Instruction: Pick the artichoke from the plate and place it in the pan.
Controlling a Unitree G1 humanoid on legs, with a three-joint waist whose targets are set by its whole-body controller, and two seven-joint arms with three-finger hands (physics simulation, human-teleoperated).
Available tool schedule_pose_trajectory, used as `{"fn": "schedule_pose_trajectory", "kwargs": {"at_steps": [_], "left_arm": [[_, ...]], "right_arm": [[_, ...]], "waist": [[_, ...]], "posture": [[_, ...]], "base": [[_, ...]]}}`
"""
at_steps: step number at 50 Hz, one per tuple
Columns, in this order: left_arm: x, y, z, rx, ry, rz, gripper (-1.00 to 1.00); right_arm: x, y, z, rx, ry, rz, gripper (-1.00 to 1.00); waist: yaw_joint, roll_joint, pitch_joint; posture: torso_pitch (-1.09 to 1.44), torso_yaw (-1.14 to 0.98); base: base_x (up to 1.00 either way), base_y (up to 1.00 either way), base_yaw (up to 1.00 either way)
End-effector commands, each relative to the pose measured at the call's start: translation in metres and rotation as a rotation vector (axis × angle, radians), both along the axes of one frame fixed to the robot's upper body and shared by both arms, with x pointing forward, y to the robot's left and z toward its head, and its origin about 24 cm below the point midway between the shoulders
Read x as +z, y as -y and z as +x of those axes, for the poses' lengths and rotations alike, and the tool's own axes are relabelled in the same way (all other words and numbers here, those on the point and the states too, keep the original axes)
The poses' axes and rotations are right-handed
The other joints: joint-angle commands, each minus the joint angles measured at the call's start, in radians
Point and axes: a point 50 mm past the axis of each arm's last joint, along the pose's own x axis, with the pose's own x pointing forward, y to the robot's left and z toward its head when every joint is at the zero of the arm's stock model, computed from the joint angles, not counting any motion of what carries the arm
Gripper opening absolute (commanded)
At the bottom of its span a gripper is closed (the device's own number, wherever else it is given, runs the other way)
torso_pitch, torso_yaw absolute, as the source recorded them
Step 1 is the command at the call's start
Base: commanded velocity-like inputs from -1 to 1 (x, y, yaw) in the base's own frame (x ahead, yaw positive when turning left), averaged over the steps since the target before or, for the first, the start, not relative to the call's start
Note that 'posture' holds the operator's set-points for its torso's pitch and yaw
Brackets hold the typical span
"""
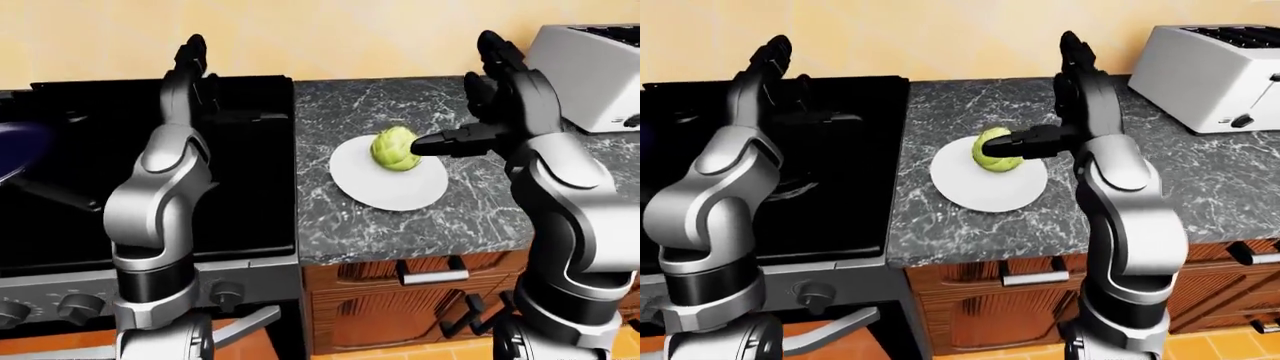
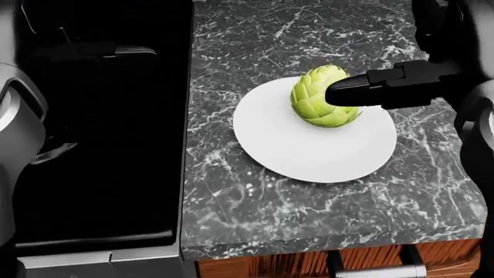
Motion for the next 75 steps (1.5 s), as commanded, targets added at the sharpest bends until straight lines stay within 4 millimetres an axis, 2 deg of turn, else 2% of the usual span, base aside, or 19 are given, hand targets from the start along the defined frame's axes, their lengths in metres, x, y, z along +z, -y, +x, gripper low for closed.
{"fn": "schedule_pose_trajectory", "kwargs": {"at_steps": [1,2,3,4,6,8,12,19,22,23,25,29,37,51,62,65,75], "left_arm": [[0.019,0.004,-0.005,-0.020,0.093,0.001,1.00],[0.019,0.004,-0.005,-0.020,0.092,0.001,1.00],[0.019,0.004,-0.005,-0.020,0.093,0.001,1.00],[0.019,0.004,-0.005,-0.021,0.093,0.002,1.00],[0.019,0.004,-0.005,-0.021,0.093,0.001,1.00],[0.019,0.004,-0.005,-0.021,0.093,0.002,1.00],[0.019,0.004,-0.005,-0.020,0.093,0.002,1.00],[0.018,0.004,-0.004,-0.021,0.093,0.002,1.00],[0.019,0.004,-0.005,-0.021,0.092,0.002,1.00],[0.019,0.004,-0.005,-0.020,0.092,0.002,1.00],[0.019,0.004,-0.005,-0.021,0.092,0.002,1.00],[0.019,0.005,-0.005,-0.022,0.093,0.003,1.00],[0.019,0.005,-0.005,-0.026,0.093,-0.001,1.00],[0.018,0.005,-0.005,-0.024,0.090,0.002,1.00],[0.020,0.004,-0.005,-0.022,0.094,-0.003,1.00],[0.021,0.003,-0.005,-0.020,0.094,-0.005,1.00],[0.020,0.003,-0.006,-0.020,0.093,-0.005,1.00]], "right_arm": [[0.016,0.003,-0.005,-0.017,0.088,-0.009,1.00],[0.016,0.003,-0.005,-0.019,0.090,-0.010,1.00],[0.016,0.003,-0.005,-0.020,0.092,-0.010,1.00],[0.016,0.003,-0.005,-0.022,0.092,-0.011,1.00],[0.016,0.003,-0.004,-0.021,0.093,-0.012,1.00],[0.016,0.003,-0.005,-0.020,0.095,-0.013,1.00],[0.016,0.003,-0.005,-0.022,0.099,-0.015,1.00],[0.017,0.003,-0.004,-0.029,0.095,-0.020,1.00],[0.016,0.002,-0.004,-0.026,0.089,-0.021,1.00],[0.016,0.003,-0.004,-0.026,0.091,-0.020,1.00],[0.017,0.002,-0.004,-0.024,0.094,-0.023,1.00],[0.018,0.002,-0.004,-0.025,0.097,-0.023,1.00],[0.020,-0.003,-0.003,-0.031,0.123,-0.080,1.00],[0.019,-0.007,0.001,-0.028,0.119,-0.075,1.00],[0.007,-0.018,0.016,0.023,0.065,-0.100,1.00],[-0.002,-0.022,0.023,0.034,0.044,-0.113,1.00],[-0.005,-0.031,0.034,0.057,0.012,-0.141,1.00]], "waist": [[-0.004,0.001,-0.018],[0.002,-0.017,-0.003],[0.009,-0.032,-0.005],[0.014,-0.064,-0.013],[0.017,-0.042,0.000],[0.011,-0.029,-0.011],[0.000,-0.011,-0.015],[-0.007,-0.012,-0.018],[-0.008,-0.003,-0.060],[-0.008,-0.002,-0.058],[-0.008,-0.005,-0.021],[-0.008,-0.008,-0.011],[-0.004,-0.014,-0.014],[-0.002,-0.010,-0.017],[-0.005,-0.006,-0.021],[-0.006,-0.004,-0.020],[-0.008,0.000,-0.023]], "posture": [[0.00,0.00],[0.00,0.00],[0.00,0.00],[0.00,0.00],[0.00,0.00],[0.00,0.00],[0.00,0.00],[0.00,0.00],[0.00,0.00],[0.00,0.00],[0.00,0.00],[0.00,0.00],[0.00,0.00],[0.00,0.00],[0.00,0.00],[0.00,0.00],[0.00,0.00]], "base": [[0.06,0.00,0.00],[0.00,0.00,0.00],[0.00,0.00,0.00],[0.00,0.00,0.00],[0.00,0.00,0.00],[0.00,0.00,0.00],[0.00,0.00,0.00],[0.00,0.00,0.00],[-0.39,0.00,0.00],[-0.52,0.00,0.00],[0.00,0.00,0.00],[0.00,0.00,0.00],[0.00,0.00,0.00],[0.00,0.00,0.00],[0.00,0.00,0.00],[0.00,0.00,0.00],[0.00,0.00,0.00]]}}
